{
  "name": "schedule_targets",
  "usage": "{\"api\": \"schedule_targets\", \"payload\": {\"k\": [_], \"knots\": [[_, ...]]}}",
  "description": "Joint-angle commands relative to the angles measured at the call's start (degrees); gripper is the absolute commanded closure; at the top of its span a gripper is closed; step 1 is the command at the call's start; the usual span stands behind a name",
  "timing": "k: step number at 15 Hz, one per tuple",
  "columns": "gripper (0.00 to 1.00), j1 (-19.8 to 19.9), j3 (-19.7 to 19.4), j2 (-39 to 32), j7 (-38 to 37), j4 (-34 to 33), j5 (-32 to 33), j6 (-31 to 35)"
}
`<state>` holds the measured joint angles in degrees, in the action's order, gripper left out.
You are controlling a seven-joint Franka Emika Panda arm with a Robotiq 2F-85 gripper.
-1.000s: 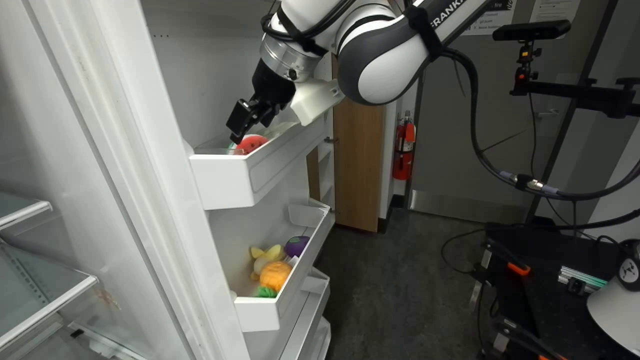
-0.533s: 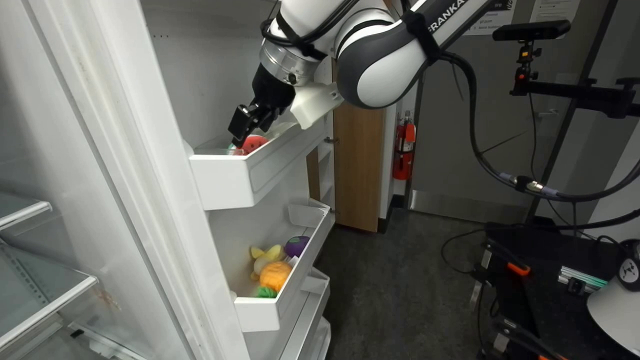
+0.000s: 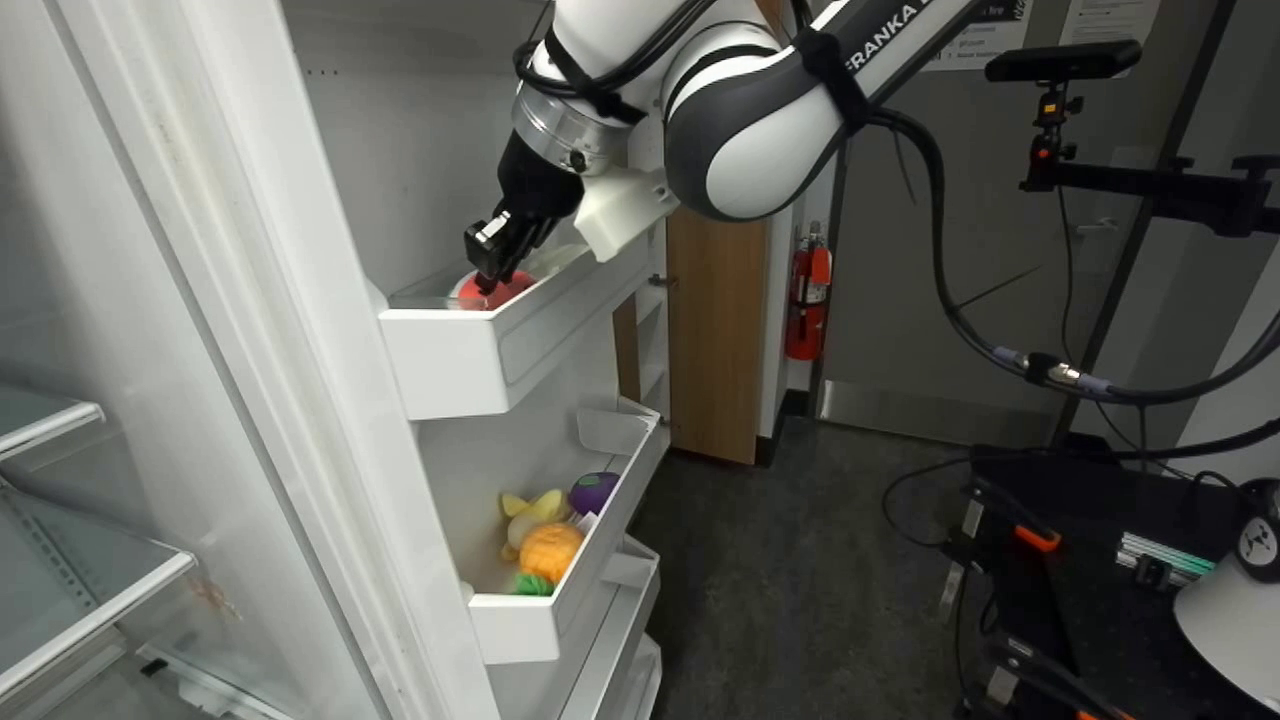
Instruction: Move the watermelon plush toy from the top compartment to the bottom compartment.
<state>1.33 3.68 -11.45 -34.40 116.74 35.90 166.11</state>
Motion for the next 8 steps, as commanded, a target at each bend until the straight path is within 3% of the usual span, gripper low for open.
{"api": "schedule_targets", "payload": {"k": [1,8], "knots": [[1.0,-0.84,-0.88,-1.32,-1.77,-2.06,2.36,0.28],[1.0,-0.58,-0.38,-0.41,-1.02,-2.2,2.04,0.59]]}}
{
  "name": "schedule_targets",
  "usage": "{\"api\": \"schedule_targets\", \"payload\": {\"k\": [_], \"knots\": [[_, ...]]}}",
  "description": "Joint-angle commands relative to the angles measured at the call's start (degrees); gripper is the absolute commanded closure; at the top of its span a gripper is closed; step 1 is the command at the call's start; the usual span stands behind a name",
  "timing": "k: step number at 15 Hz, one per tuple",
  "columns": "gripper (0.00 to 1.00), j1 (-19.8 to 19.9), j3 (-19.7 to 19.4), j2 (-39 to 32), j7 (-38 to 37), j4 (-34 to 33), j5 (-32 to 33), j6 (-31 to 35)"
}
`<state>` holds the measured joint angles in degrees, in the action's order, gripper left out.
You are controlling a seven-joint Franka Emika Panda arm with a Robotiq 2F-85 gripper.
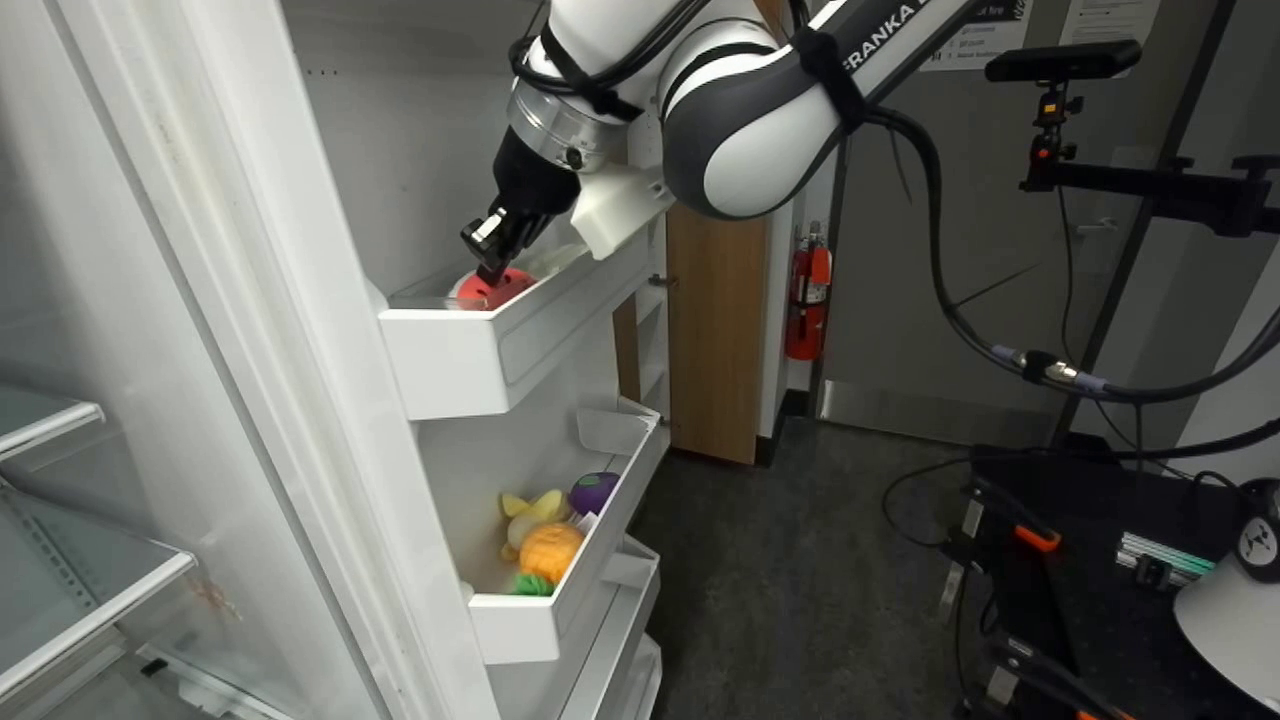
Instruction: Move the watermelon plush toy from the top compartment to the bottom compartment.
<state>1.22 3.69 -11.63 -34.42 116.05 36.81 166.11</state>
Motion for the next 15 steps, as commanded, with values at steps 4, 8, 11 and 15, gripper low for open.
{"api": "schedule_targets", "payload": {"k": [4,8,11,15], "knots": [[0.66,0.26,0.0,-0.18,0.18,-1.49,-0.33,0.05],[0.35,0.26,-0.52,-0.85,0.42,-1.96,0.37,-0.99],[0.11,0.19,-1.21,-1.38,0.21,-2.27,1.08,-0.78],[0.0,-1.66,-1.27,-3.25,-1.85,-3.91,2.65,-1.65]]}}
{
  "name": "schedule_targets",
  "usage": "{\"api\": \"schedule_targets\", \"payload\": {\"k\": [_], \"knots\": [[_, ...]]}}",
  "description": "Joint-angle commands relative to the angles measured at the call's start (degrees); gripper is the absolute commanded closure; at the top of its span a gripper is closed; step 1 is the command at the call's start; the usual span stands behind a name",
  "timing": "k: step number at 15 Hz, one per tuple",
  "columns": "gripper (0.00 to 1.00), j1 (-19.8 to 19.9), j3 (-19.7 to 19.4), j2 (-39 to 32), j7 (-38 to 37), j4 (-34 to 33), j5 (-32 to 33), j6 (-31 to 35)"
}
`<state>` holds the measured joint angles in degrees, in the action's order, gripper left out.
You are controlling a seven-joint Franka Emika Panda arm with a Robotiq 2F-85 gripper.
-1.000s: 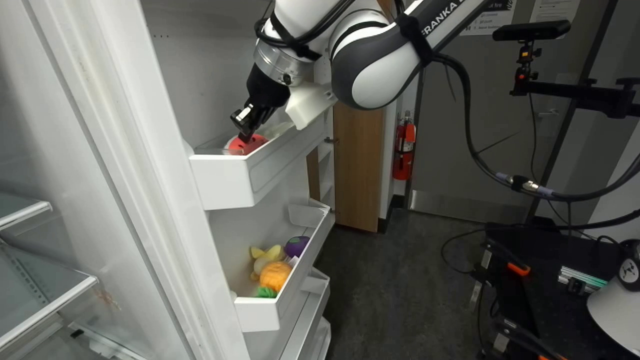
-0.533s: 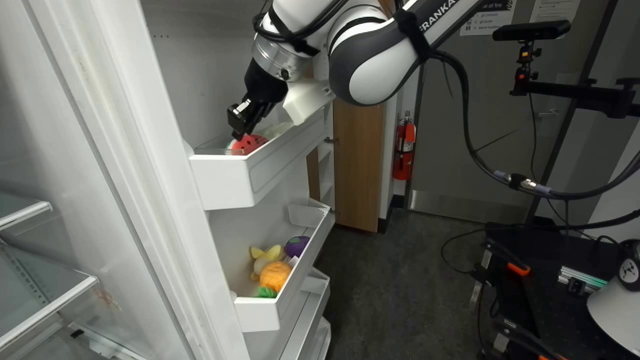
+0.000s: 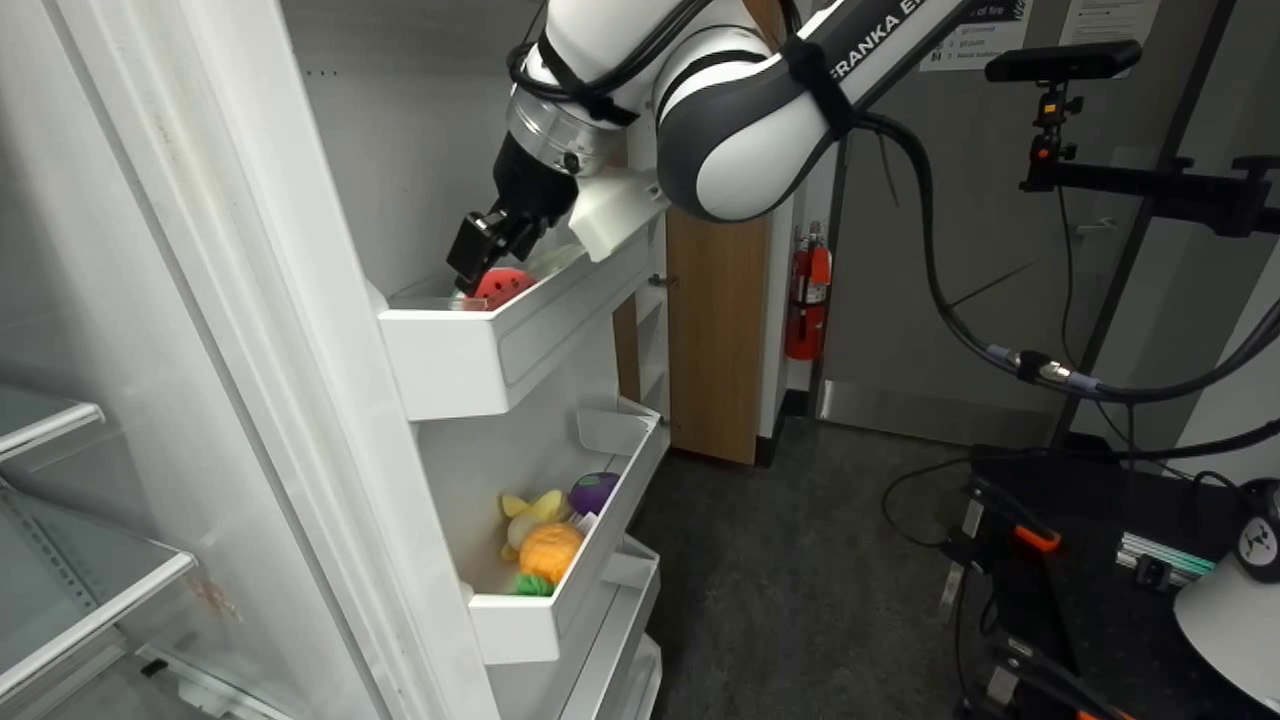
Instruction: Move the watermelon plush toy from the top compartment to the bottom compartment.
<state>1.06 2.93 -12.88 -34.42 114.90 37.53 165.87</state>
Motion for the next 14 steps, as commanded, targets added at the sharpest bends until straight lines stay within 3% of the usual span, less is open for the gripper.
{"api": "schedule_targets", "payload": {"k": [1,3,4,5,7,14], "knots": [[0.0,-1.77,-0.36,-2.45,-1.96,-3.05,1.77,-1.34],[0.0,-2.44,-0.22,-3.29,-2.22,-3.8,1.17,-1.49],[0.1,-3.0,-0.57,-3.64,-2.95,-4.29,1.7,-1.49],[0.28,-3.44,-0.7,-3.9,-3.35,-4.68,1.88,-1.62],[0.44,-1.86,-0.72,-3.18,-1.16,-3.75,0.76,-0.51],[0.96,-2.44,-1.98,-3.3,-2.11,-4.6,1.45,-1.12]]}}
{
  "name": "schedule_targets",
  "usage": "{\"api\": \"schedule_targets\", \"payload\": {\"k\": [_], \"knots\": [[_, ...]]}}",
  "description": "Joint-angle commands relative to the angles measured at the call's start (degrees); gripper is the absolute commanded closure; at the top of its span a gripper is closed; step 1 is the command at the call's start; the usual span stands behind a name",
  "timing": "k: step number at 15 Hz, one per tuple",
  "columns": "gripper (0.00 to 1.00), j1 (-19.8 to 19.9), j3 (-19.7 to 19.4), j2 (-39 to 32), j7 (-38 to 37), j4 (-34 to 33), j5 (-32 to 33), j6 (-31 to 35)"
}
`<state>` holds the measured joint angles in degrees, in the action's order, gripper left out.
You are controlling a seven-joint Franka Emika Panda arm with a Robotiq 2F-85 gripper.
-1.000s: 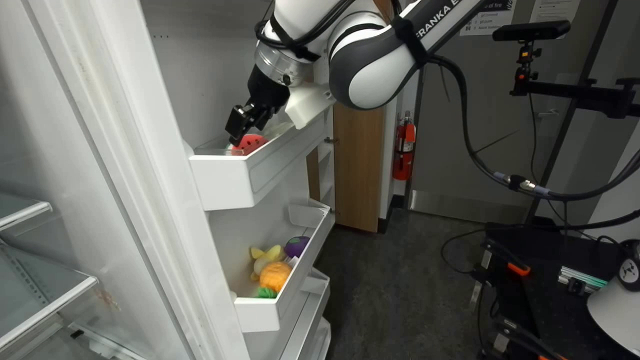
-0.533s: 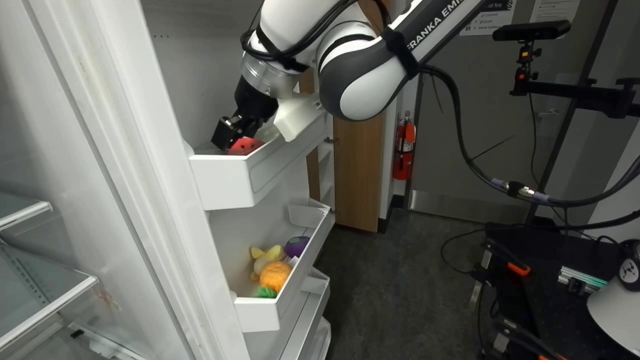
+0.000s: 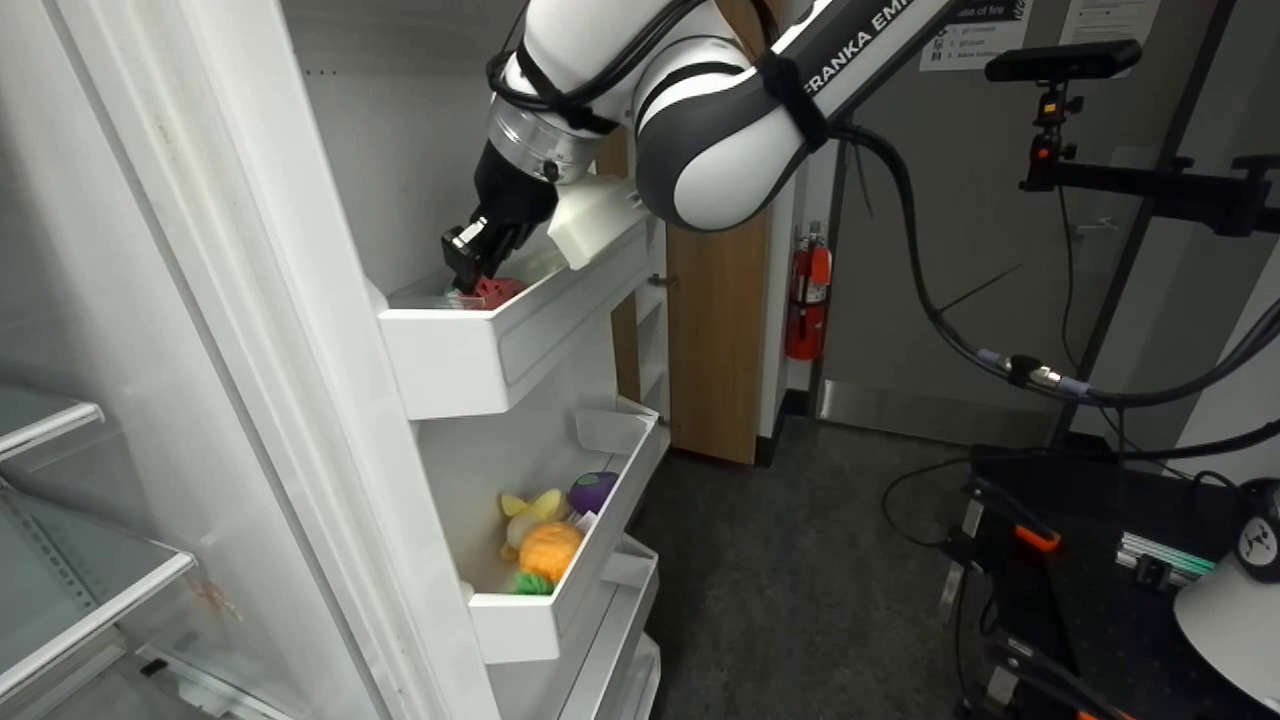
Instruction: Move the watermelon plush toy from the top compartment to the bottom compartment.
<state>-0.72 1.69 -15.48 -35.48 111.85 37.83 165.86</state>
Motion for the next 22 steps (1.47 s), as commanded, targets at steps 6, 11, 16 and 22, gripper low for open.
{"api": "schedule_targets", "payload": {"k": [6,11,16,22], "knots": [[0.99,0.2,0.56,1.53,0.59,-0.64,-1.29,-1.2],[0.99,0.78,1.73,4.56,1.82,0.58,-4.75,-1.25],[0.99,1.38,3.33,7.59,6.43,1.75,-11.28,-2.9],[0.99,1.01,3.84,10.94,13.86,3.56,-16.66,-8.61]]}}
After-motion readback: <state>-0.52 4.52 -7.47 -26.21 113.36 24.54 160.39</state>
